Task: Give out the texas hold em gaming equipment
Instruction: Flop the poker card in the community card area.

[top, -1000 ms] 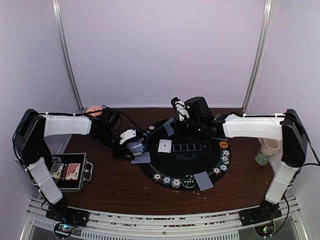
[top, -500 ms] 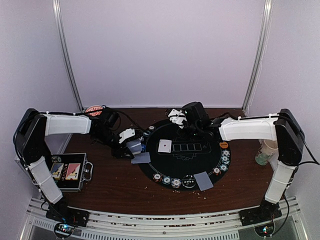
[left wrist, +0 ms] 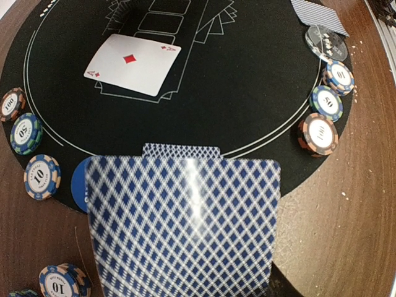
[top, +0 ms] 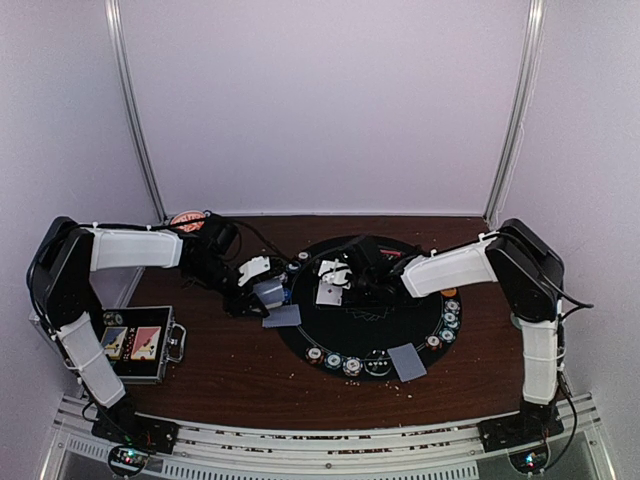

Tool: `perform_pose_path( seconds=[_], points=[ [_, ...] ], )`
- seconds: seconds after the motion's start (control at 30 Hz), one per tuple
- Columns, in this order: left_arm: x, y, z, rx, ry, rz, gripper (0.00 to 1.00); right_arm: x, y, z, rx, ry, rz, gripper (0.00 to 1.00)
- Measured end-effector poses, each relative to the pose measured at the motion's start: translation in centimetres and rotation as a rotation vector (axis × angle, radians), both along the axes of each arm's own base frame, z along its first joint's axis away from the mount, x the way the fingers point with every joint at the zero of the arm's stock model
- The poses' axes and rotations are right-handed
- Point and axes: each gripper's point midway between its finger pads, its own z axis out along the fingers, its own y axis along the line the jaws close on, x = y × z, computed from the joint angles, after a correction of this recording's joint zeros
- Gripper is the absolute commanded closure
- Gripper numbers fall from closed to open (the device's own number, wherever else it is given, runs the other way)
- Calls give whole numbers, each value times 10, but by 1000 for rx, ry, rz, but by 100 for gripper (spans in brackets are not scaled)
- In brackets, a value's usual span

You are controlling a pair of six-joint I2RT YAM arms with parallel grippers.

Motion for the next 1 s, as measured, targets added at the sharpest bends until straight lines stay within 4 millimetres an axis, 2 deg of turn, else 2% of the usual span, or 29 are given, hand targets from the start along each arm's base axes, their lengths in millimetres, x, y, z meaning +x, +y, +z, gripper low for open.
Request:
perform_pose_path(
  seconds=[0.17, 0.3, 0.5, 0.6, 0.63, 1.0],
  points=[
    [0, 0, 0, -2, 1, -1, 52, -3, 7, 2, -5, -14, 24, 97],
    [0, 0, 0, -2, 1, -1, 52, -11, 8, -7, -22, -2, 45, 94],
    [0, 0, 0, -2, 1, 0, 52, -22, 7, -18, -55, 19, 66, 80],
    [0, 0, 0, -2, 2, 0, 52, -23, 6, -19, -59, 22, 65, 64],
    [0, 0, 0, -2, 2, 0, 52, -23, 6, -19, -58, 23, 64, 62],
    [0, 0, 0, -2, 1, 0, 52, -33, 5, -22, -78, 44, 77, 54]
  ],
)
